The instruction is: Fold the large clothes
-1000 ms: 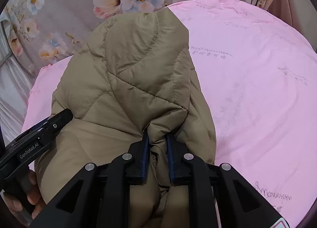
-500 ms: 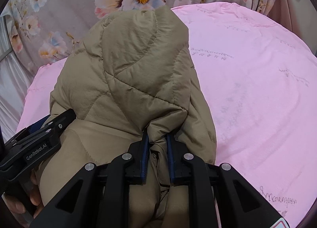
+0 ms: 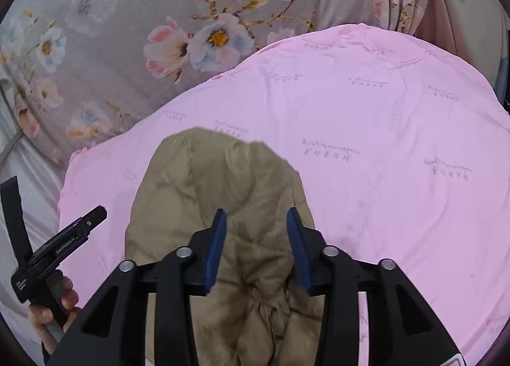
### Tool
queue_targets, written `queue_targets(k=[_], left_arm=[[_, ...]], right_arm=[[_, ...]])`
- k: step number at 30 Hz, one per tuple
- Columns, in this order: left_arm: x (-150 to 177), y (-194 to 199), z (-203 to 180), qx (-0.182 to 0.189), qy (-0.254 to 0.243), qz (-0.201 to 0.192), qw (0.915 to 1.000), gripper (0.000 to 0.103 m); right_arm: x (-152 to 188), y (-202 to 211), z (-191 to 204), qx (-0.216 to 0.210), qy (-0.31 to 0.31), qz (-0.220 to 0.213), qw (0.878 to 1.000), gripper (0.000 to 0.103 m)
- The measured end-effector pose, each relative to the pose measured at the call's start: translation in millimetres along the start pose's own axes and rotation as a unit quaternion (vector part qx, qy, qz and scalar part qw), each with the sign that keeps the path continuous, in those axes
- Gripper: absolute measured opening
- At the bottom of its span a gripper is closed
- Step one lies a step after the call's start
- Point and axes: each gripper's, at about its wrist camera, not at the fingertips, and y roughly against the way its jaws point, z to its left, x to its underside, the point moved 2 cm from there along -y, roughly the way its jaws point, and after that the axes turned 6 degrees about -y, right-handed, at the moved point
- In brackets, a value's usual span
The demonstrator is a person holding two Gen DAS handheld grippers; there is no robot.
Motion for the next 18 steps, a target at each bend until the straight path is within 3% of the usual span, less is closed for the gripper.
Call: queue_targets(k=[4, 7, 9, 11, 18], left_arm=[[-34.6, -25.3, 0.5, 0.011, 0.029, 0.034, 0.9989, 0.075], [-44.9, -50.2, -6.6, 0.027, 0.042, 0.065, 0.9967, 0.075], [-43.8, -67.7, -13.9, 0.039, 0.046, 0.085, 0.9945, 0.075], [-38.2, -88.9, -23.7, 0.054, 0.05, 0.109, 0.9913, 0.075], [-18.7, -119.9, -43.5, 0.038, 0.037, 0.105, 0.9931, 0.079]], right_arm=[[-22.9, -47.3, -6.3, 0.003, -0.071, 0.046, 0.996, 0.057], [-18.3, -83.4, -12.3, -0.004, -0.112, 0.089, 0.99, 0.057], [-13.1, -95.5, -17.4, -0.012, -0.121, 0.084, 0.989, 0.042], [-8.1, -100.4, -19.6, 0.005, -0.107, 0.066, 0.992, 0.027], [8.4, -117.3, -21.1, 0.065, -0.013, 0.038, 0.997, 0.021]])
